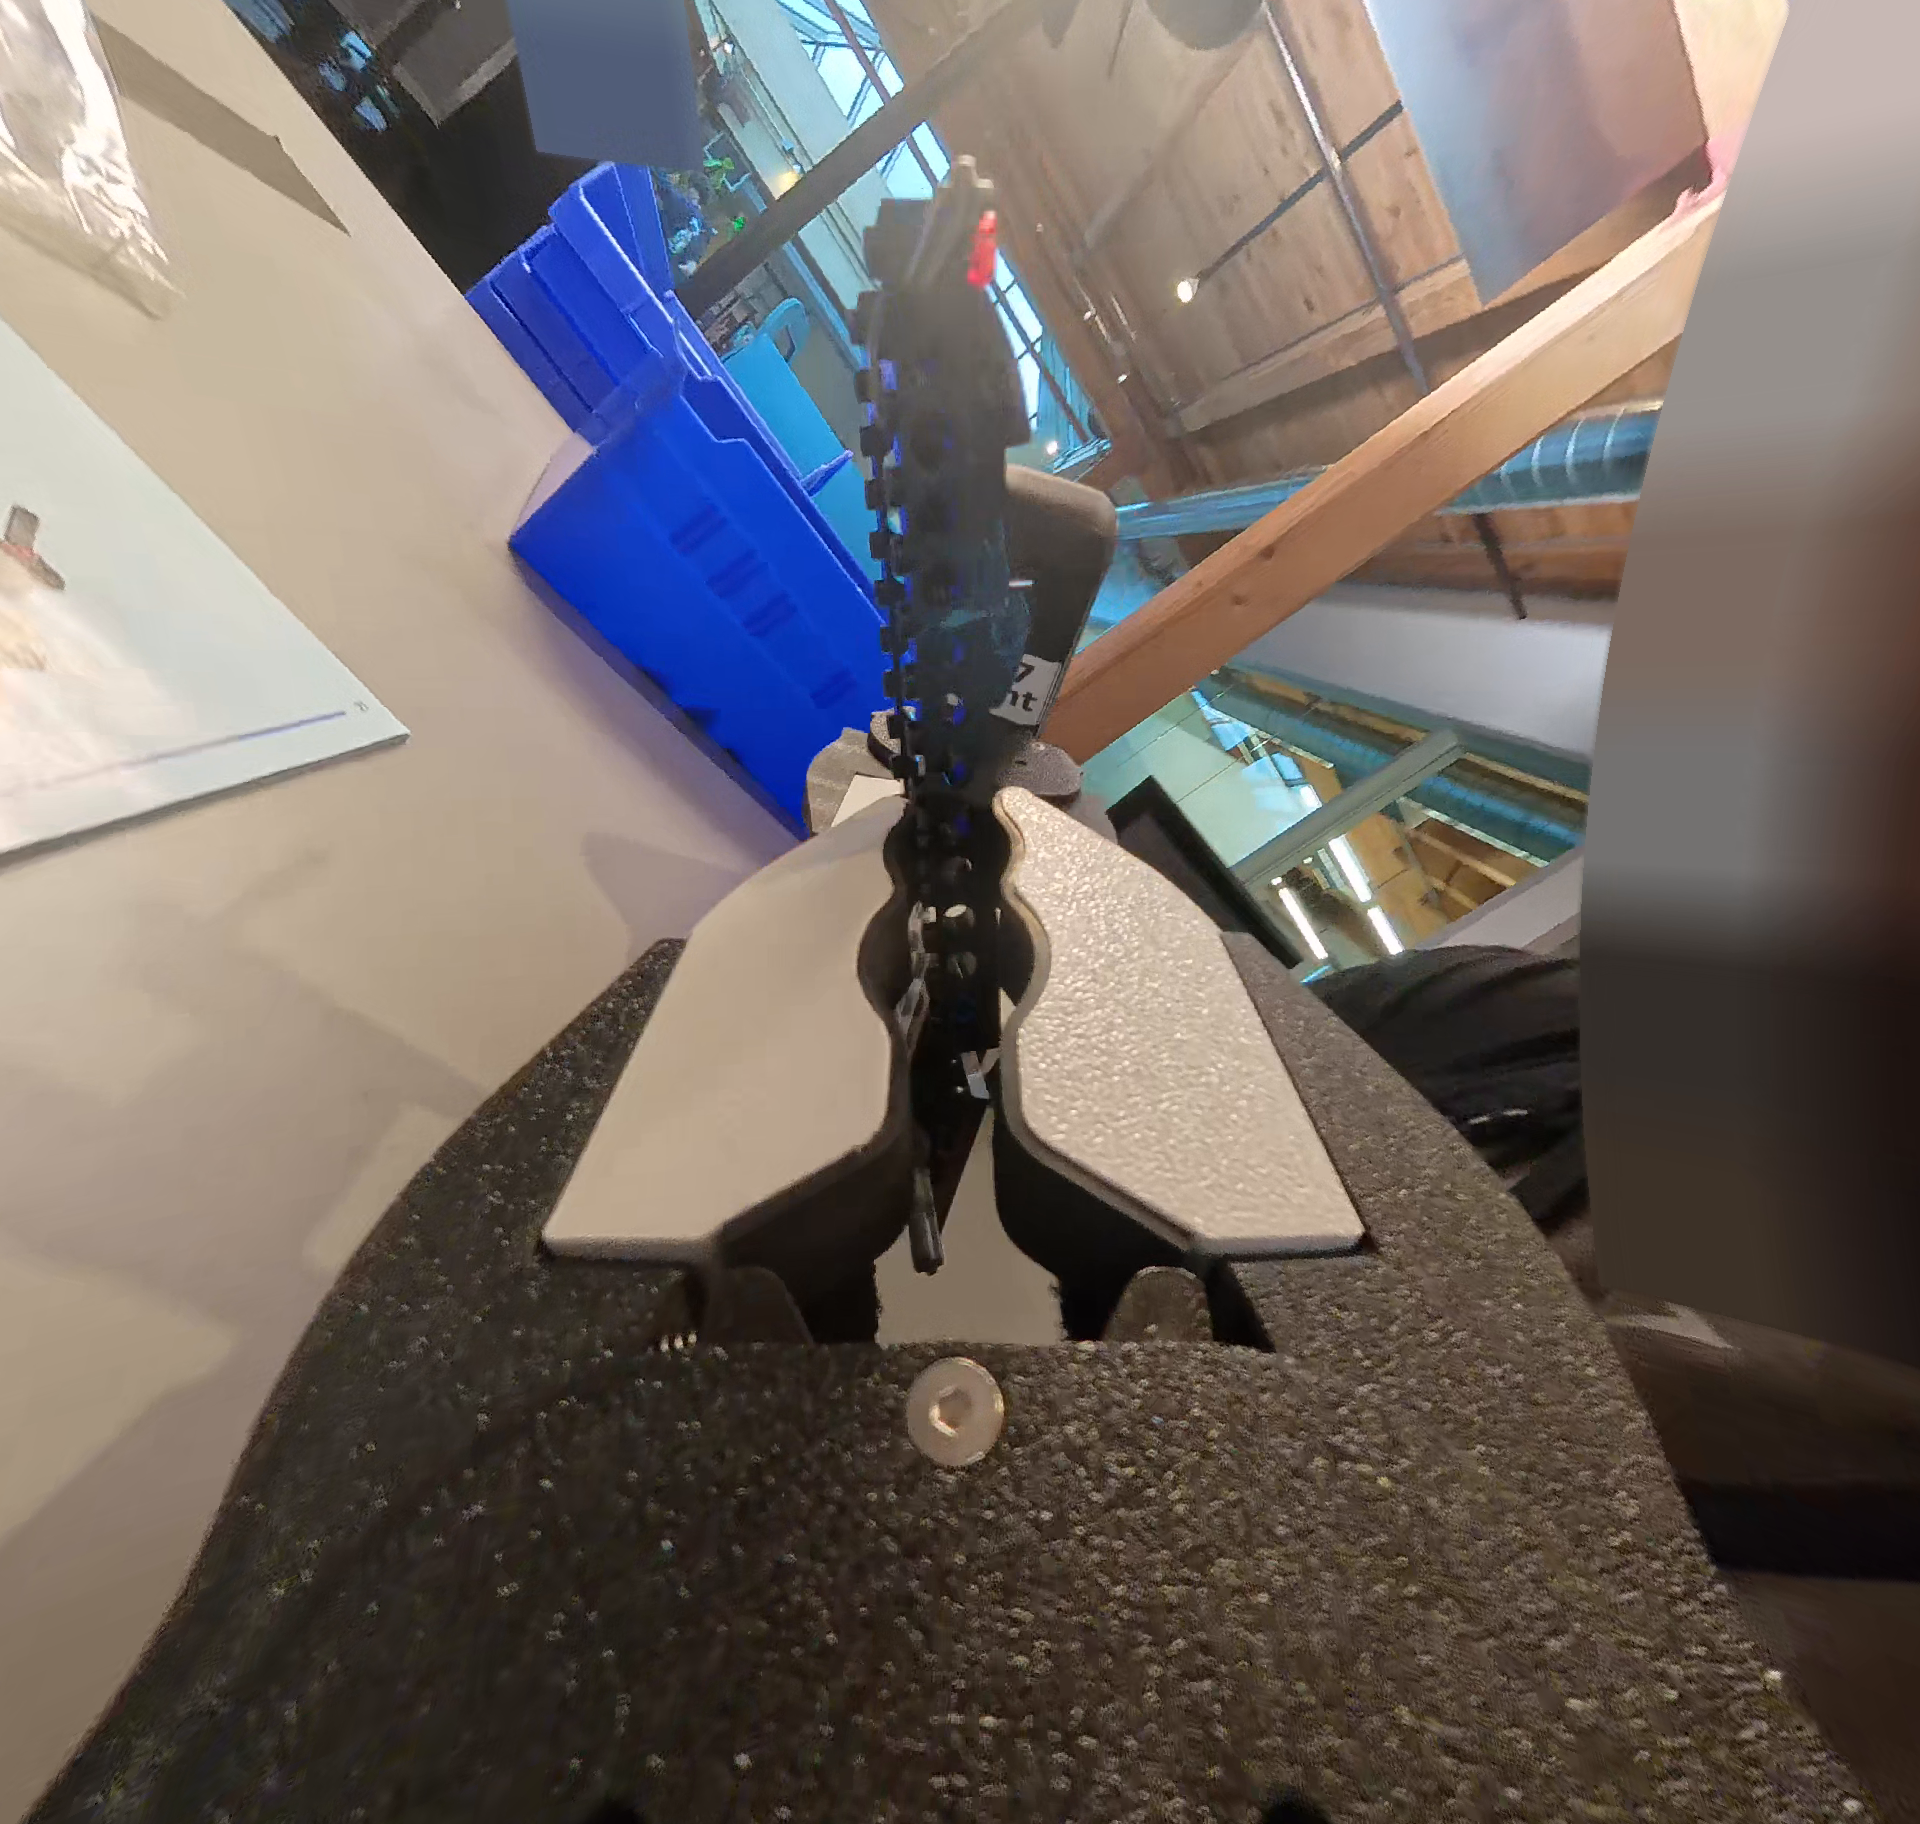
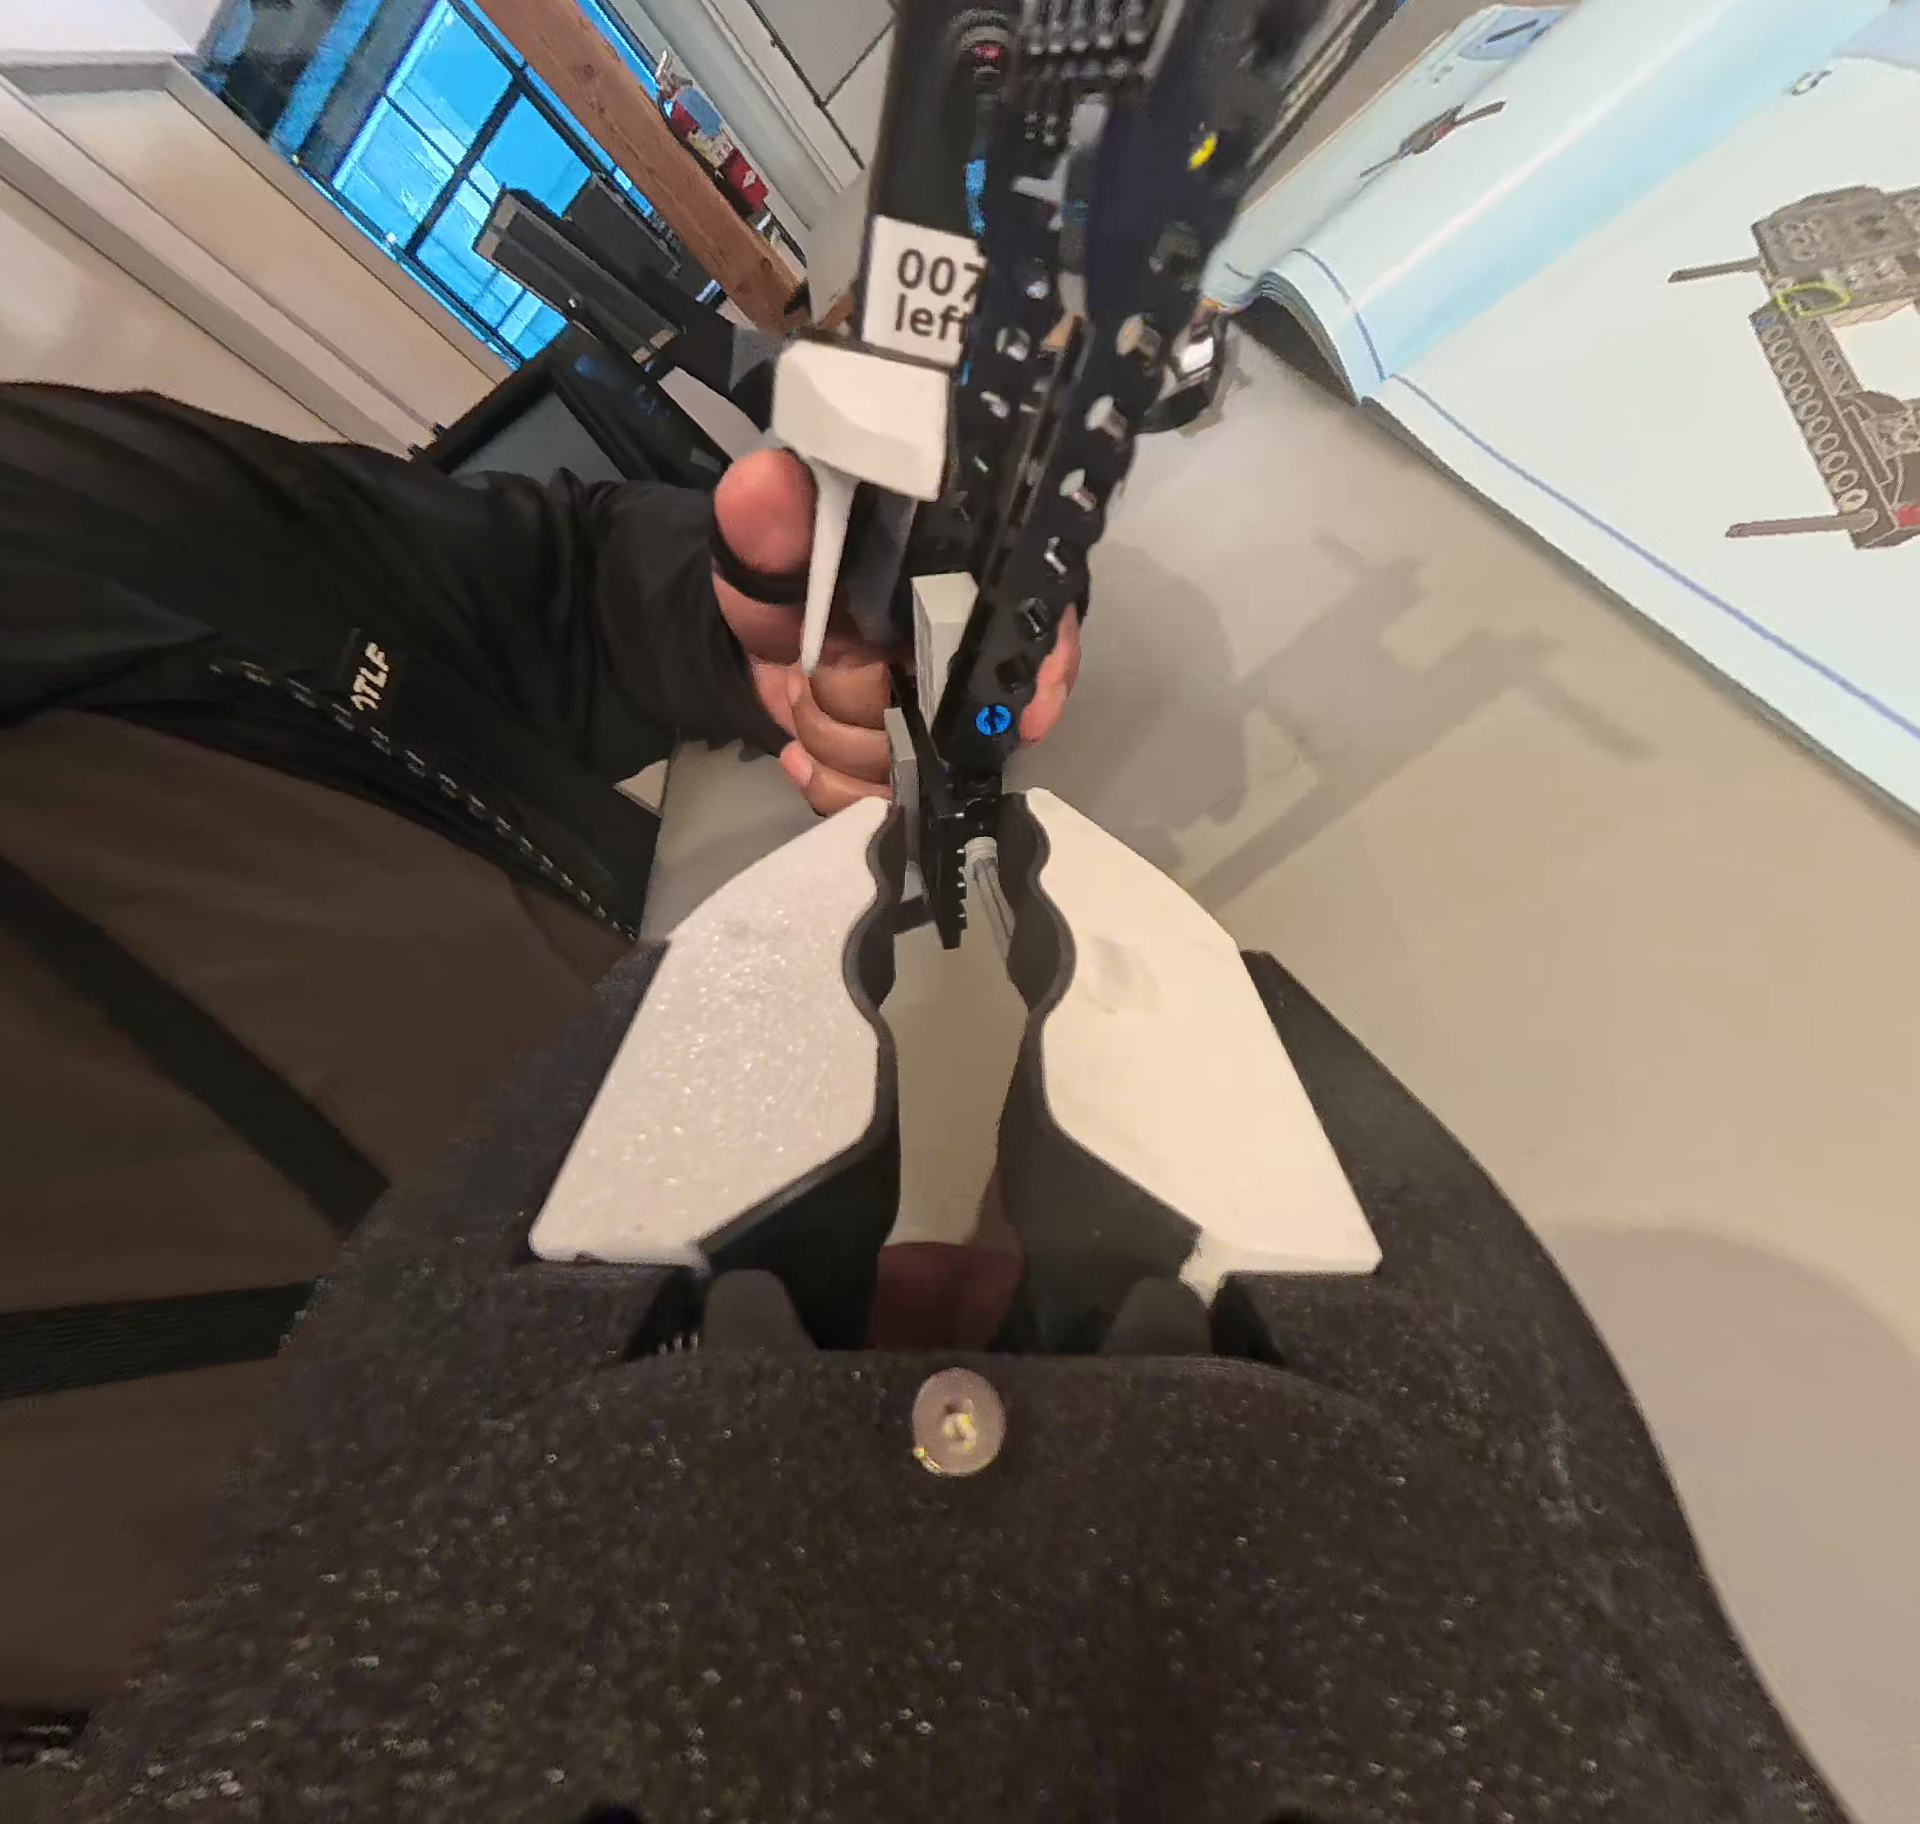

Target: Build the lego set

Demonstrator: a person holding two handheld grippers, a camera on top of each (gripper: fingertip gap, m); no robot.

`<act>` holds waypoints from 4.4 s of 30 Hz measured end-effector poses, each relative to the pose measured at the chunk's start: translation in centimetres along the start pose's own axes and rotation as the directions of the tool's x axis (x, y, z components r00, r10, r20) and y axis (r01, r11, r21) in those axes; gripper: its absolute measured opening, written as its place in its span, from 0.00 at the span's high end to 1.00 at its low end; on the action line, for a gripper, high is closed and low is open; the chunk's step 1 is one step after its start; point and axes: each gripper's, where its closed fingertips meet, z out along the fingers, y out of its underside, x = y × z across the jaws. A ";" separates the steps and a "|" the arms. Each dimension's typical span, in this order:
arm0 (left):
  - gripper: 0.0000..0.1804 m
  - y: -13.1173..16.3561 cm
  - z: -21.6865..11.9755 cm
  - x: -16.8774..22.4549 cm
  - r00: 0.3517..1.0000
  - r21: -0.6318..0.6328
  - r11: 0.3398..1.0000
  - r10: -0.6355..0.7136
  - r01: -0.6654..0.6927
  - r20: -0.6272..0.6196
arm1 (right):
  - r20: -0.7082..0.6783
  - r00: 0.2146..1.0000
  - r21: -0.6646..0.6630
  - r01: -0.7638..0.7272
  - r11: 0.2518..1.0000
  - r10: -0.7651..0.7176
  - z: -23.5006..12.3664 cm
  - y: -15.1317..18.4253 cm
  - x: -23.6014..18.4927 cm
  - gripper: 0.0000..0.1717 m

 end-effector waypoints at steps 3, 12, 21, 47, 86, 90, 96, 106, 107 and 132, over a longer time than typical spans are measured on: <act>0.94 0.0 0.0 -0.1 0.996 -0.014 0.997 0.079 -0.079 0.030 | 0.016 0.998 0.012 -0.065 0.998 0.065 -0.1 -0.2 0.1 0.90; 0.93 0.0 0.0 -0.7 0.982 -0.037 0.987 0.158 -0.155 0.100 | 0.017 0.987 0.019 -0.158 0.987 0.157 -0.4 -0.3 0.4 0.90; 0.93 0.0 -0.1 -1.3 0.977 -0.045 0.988 0.151 -0.146 0.149 | 0.022 0.976 0.015 -0.215 0.976 0.215 -0.4 -0.2 0.4 0.90; 0.92 0.4 -3.9 -4.3 0.922 0.094 0.989 -0.141 0.115 0.362 | -0.276 0.951 -0.220 0.079 0.972 -0.140 0.0 2.7 3.4 0.79; 0.93 0.7 -4.7 -4.5 0.894 0.279 0.934 -0.312 0.225 0.323 | -0.294 0.230 -0.569 0.738 0.364 -0.928 2.4 2.7 3.0 0.82; 0.93 0.8 -4.6 -4.7 0.890 0.278 0.928 -0.330 0.246 0.315 | -0.293 0.227 -0.569 0.739 0.361 -0.929 2.3 2.7 3.1 0.82; 0.93 0.6 -4.6 -4.4 0.897 0.290 0.916 -0.356 0.278 0.262 | -0.319 0.196 -0.579 0.735 0.354 -0.927 1.9 2.4 3.4 0.81; 0.93 -0.2 -4.3 -2.5 0.935 0.300 0.902 -0.346 0.311 0.073 | -0.334 0.277 -0.544 0.724 0.424 -0.901 1.2 2.2 3.2 0.75; 0.93 -0.3 -4.3 -2.3 0.937 0.302 0.900 -0.344 0.313 0.054 | -0.340 0.270 -0.539 0.729 0.422 -0.901 1.1 2.0 3.1 0.75; 0.93 -0.6 -3.1 1.2 0.914 0.225 0.900 -0.313 0.372 -0.259 | -0.332 0.229 -0.309 0.890 0.335 -0.915 0.7 0.3 -1.9 0.68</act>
